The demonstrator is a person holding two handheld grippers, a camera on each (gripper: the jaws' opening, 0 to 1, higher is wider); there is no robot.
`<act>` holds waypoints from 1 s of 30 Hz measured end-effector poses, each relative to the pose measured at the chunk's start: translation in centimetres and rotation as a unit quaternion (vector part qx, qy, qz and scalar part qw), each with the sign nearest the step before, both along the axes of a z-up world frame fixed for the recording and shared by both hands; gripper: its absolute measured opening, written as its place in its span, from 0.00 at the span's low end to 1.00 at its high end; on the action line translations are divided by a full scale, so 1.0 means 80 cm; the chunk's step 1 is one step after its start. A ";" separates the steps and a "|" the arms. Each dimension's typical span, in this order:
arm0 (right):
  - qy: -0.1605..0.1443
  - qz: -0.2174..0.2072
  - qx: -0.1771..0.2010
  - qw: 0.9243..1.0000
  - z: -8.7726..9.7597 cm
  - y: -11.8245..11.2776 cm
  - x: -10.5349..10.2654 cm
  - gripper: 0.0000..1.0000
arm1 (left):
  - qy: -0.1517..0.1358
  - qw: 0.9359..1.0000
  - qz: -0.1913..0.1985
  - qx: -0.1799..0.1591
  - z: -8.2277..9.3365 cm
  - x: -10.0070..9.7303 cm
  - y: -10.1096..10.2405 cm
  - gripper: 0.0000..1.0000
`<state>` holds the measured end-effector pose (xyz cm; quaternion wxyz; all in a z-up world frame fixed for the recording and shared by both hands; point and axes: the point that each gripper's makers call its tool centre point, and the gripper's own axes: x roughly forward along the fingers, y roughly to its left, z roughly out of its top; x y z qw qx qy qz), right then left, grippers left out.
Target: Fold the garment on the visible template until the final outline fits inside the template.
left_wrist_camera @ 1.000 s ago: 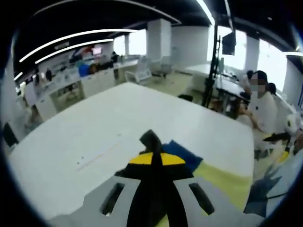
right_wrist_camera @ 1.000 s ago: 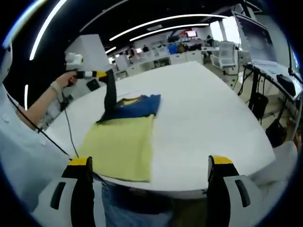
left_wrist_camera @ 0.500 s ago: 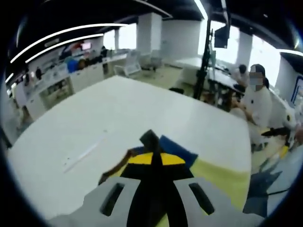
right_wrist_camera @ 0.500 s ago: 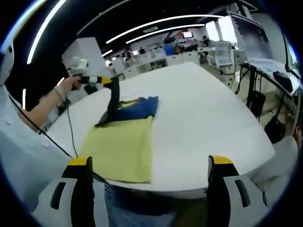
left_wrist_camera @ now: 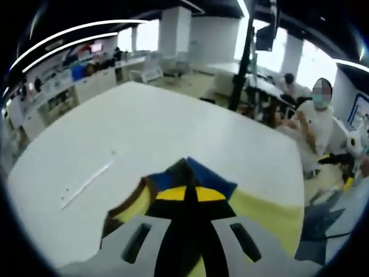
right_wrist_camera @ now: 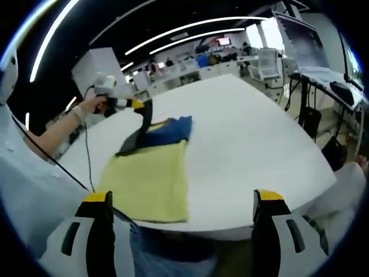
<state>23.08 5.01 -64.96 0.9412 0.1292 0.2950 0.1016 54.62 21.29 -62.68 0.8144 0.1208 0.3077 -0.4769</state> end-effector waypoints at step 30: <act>-0.005 -0.026 0.011 1.000 -0.005 -0.001 -0.004 1.00 | 0.067 0.996 -0.028 0.046 -0.081 -0.013 -0.050 0.01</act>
